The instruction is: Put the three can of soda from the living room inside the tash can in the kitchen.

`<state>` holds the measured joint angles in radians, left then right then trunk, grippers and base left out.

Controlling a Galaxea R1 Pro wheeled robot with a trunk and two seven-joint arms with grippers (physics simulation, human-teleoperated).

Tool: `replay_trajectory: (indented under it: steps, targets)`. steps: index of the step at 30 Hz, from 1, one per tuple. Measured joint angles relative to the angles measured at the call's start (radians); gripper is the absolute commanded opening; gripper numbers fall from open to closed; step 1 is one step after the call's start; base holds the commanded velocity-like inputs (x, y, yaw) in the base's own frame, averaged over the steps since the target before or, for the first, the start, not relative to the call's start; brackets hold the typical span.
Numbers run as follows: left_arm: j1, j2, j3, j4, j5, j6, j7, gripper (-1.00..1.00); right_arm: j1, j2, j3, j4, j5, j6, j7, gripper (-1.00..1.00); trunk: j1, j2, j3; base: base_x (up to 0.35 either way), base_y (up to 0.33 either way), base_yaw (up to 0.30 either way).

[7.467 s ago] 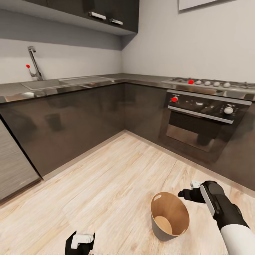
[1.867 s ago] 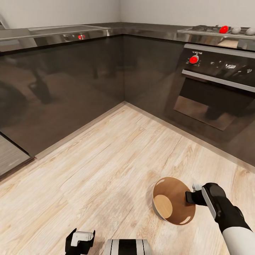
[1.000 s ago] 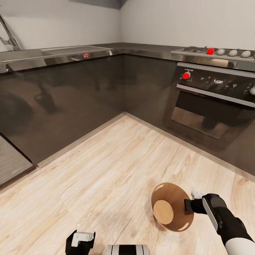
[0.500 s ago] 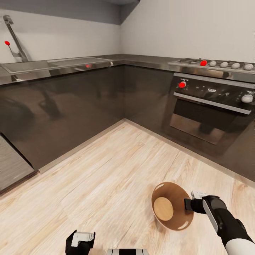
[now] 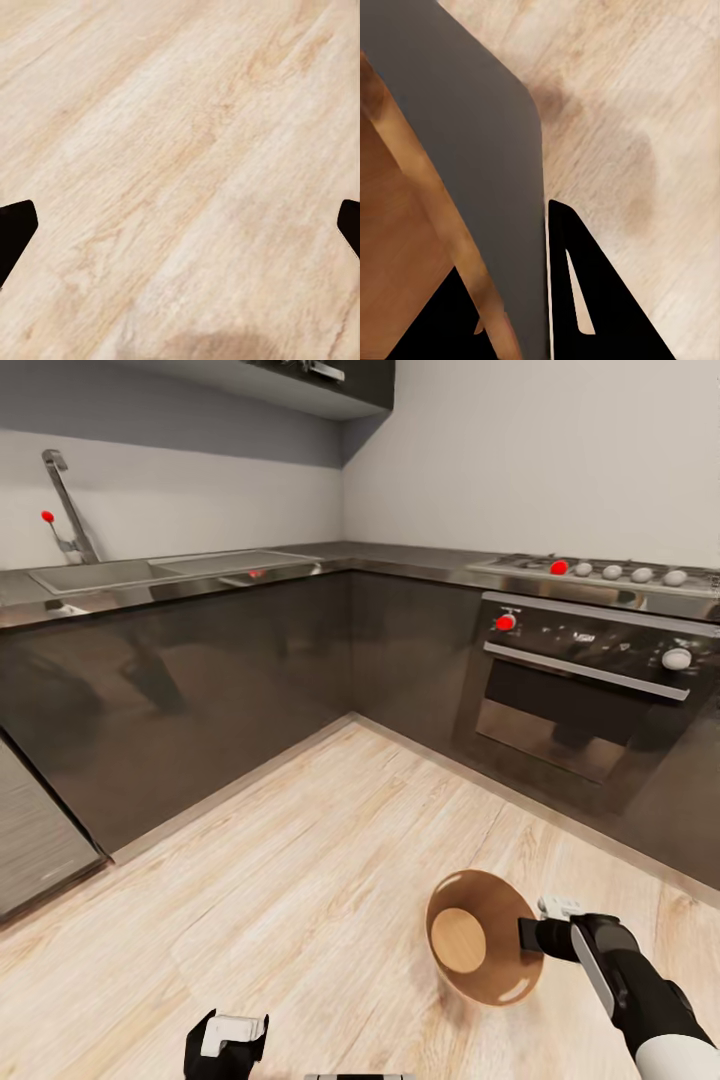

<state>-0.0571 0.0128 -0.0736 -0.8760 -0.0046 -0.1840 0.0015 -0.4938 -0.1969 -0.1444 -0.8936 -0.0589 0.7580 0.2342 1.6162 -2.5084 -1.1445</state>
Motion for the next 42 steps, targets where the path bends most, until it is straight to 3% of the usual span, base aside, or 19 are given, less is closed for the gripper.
replay_trajectory:
  steps: [10, 12, 14, 18, 20, 32, 36, 42]
  targets:
    - [0.0, 0.001, 0.0, -0.001, 0.001, 0.001, -0.002, 1.0, 0.001, 0.006, 0.0, 0.001, 0.002, -0.014, 0.003, -1.0, -0.004, 0.002, 0.039, 0.0, 0.0, 0.0]
    - [0.0, 0.002, -0.001, -0.001, 0.001, 0.001, -0.005, 1.0, 0.002, 0.005, 0.0, 0.002, 0.012, -0.016, 0.035, -1.0, -0.005, 0.003, 0.046, 0.0, 0.0, 0.0]
    - [0.0, 0.002, -0.001, -0.001, 0.001, 0.001, -0.005, 1.0, 0.002, 0.004, 0.0, 0.001, -0.015, -0.012, 0.057, -1.0, -0.006, 0.003, 0.054, 0.0, 0.0, 0.0]
    - [0.0, 0.003, -0.001, -0.002, 0.002, 0.001, -0.006, 1.0, 0.002, 0.001, -0.001, 0.001, 0.013, -0.015, 0.094, -1.0, -0.008, 0.004, 0.07, 0.0, 0.0, 0.0]
    - [0.0, 0.003, -0.001, -0.002, 0.002, 0.001, -0.006, 1.0, 0.002, 0.0, -0.001, 0.001, 0.0, -0.011, 0.101, -1.0, -0.009, 0.005, 0.077, 0.0, 0.0, 0.0]
    - [0.0, 0.002, -0.001, -0.001, 0.002, 0.0, -0.005, 1.0, 0.001, -0.006, 0.002, 0.063, 0.017, 0.006, 0.097, -1.0, -0.014, 0.007, 0.124, 0.0, 0.0, 0.0]
    - [0.0, 0.001, -0.001, 0.0, 0.002, 0.0, -0.005, 1.0, 0.001, -0.01, 0.003, 0.085, 0.022, 0.053, 0.089, -1.0, -0.016, 0.008, 0.139, 0.0, 0.0, 0.0]
    - [0.0, 0.001, -0.002, 0.0, 0.002, 0.0, -0.005, 1.0, 0.001, -0.004, 0.005, 0.088, 0.018, 0.084, 0.088, -1.0, -0.039, 0.05, 0.158, 0.0, 0.0, 0.0]
